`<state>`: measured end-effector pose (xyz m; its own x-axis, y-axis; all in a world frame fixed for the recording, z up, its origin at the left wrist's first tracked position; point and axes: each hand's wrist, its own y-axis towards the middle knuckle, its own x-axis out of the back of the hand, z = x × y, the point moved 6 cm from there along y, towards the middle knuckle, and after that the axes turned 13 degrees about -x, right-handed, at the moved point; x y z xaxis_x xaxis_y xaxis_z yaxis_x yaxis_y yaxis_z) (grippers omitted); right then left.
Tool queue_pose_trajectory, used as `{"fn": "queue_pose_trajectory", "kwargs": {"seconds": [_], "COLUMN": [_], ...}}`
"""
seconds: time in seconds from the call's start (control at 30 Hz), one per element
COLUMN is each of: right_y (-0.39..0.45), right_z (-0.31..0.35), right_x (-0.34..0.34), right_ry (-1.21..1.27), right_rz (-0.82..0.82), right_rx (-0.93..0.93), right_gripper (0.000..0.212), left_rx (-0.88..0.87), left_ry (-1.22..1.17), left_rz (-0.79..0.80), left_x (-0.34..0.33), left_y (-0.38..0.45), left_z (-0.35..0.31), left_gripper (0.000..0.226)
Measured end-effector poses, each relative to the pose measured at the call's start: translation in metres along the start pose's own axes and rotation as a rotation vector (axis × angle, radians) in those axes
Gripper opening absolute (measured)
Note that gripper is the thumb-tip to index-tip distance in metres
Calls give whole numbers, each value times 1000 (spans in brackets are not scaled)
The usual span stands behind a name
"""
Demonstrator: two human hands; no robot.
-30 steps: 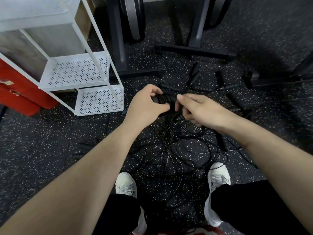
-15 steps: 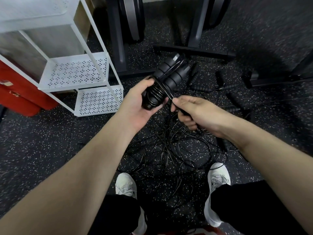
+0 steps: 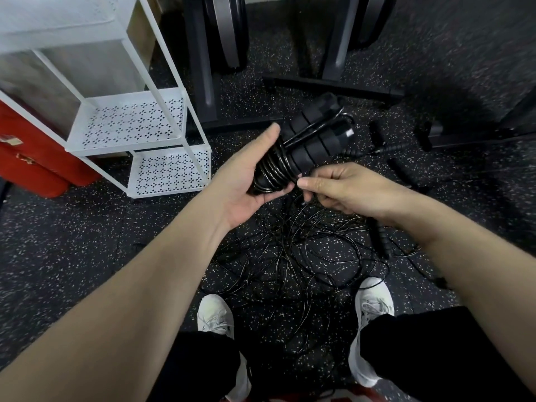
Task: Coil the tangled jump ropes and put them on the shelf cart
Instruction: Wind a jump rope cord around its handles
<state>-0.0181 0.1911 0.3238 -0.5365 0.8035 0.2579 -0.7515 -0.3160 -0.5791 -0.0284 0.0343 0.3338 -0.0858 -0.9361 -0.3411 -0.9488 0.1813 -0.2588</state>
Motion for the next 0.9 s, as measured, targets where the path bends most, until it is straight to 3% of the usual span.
{"fn": "queue_pose_trajectory", "kwargs": {"seconds": [0.2, 0.33, 0.43, 0.6, 0.77, 0.87, 0.9], "right_y": [2, -2, -1, 5, 14, 14, 14], "right_z": [-5, -6, -8, -20, -27, -25, -24], "right_x": [5, 6, 12, 35, 36, 33, 31], "right_ry": [-23, 53, 63, -71, 28, 86, 124], "right_rz": [19, 154, 134, -223, -173, -144, -129], "right_rx": [-10, 58, 74, -113, -150, -138, -135], "right_gripper": [50, 35, 30, 57, 39, 22, 27], "left_rx": [35, 82, 138, 208, 245, 252, 244], "left_ry": [-92, -202, -220, -111, 220, 340, 378], "left_rz": [-77, -178, -180, -51, 249, 291, 303], "left_x": [12, 26, 31, 28, 12, 13, 12], "left_y": [5, 5, 2, -3, -8, -6, -6], "left_z": [-4, -7, -6, -4, 1, 5, 5], "left_gripper": [26, 40, 45, 46, 47, 48, 46]}}
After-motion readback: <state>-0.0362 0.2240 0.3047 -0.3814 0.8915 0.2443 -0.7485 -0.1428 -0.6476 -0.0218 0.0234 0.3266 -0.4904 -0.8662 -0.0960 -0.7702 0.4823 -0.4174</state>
